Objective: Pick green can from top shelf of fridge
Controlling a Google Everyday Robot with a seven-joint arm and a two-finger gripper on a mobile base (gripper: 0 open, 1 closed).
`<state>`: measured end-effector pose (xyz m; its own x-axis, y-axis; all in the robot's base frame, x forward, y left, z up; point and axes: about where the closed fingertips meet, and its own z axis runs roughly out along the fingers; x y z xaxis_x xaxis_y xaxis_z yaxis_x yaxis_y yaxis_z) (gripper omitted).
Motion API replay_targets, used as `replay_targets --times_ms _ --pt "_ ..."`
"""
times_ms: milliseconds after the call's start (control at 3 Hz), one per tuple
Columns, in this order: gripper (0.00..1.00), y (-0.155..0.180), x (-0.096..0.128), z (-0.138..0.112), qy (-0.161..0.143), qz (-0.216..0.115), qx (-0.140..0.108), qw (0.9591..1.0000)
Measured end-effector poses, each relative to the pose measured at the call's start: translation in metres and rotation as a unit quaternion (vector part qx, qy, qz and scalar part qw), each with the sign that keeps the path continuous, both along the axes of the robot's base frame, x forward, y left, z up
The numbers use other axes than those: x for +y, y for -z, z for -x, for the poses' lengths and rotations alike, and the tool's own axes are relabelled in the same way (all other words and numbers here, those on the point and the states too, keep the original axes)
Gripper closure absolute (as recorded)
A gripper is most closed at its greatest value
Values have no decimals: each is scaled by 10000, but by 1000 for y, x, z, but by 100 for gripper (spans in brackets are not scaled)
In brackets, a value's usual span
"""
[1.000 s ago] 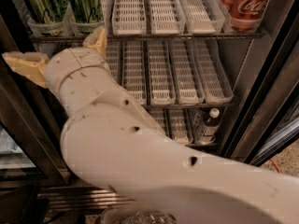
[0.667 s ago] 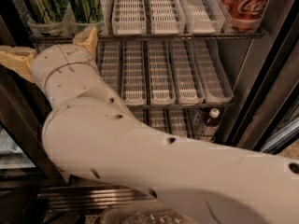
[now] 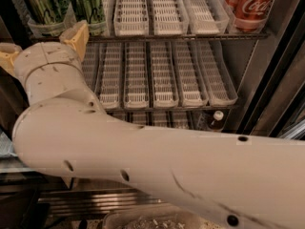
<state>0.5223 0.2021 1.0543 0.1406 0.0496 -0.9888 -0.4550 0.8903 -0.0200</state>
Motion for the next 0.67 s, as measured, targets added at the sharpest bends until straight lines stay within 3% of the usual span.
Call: replay_targets --times_ms 667 --pt "0 -3 2 -5 114 -159 -49 9998"
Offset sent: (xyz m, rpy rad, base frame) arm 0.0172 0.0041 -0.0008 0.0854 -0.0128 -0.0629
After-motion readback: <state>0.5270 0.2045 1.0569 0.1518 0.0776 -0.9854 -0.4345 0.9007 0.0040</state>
